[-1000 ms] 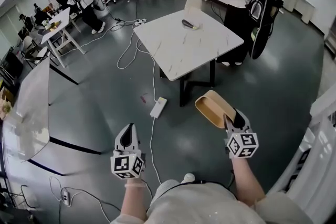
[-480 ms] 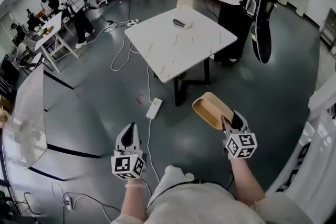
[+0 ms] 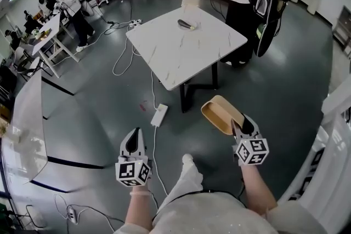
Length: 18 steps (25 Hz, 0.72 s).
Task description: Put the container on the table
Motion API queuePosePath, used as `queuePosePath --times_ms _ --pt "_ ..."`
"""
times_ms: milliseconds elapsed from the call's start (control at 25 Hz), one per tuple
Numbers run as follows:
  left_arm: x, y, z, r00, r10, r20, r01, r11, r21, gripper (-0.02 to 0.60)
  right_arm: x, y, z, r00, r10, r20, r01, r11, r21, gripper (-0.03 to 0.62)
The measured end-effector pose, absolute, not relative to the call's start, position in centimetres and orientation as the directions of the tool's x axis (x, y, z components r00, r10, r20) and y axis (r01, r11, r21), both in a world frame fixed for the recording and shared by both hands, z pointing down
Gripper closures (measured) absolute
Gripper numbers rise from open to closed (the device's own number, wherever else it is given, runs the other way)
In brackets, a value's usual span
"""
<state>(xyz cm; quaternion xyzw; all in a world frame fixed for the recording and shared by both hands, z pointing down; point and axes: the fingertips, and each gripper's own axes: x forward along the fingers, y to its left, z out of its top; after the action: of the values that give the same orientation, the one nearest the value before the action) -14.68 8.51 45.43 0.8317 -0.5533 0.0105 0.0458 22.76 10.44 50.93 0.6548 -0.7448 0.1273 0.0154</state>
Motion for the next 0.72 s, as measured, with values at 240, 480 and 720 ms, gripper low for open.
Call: queuePosePath --times_ms 240,480,720 --pt "-13.1 4.3 45.6 0.415 -0.908 0.064 -0.909 -0.410 0.069 0.577 24.2 7.1 50.4 -0.116 -0.976 0.183 -0.983 0.086 -0.162 0.450" --pt "-12.7 0.2 45.8 0.423 -0.904 0.060 -0.905 -0.418 0.084 0.577 24.6 3.8 50.5 -0.111 -0.975 0.191 -0.984 0.081 -0.157 0.451" --pt "-12.8 -2.4 46.1 0.425 -0.902 0.072 -0.904 -0.418 0.094 0.577 24.1 0.9 50.5 -0.113 -0.973 0.202 -0.984 0.081 -0.158 0.450"
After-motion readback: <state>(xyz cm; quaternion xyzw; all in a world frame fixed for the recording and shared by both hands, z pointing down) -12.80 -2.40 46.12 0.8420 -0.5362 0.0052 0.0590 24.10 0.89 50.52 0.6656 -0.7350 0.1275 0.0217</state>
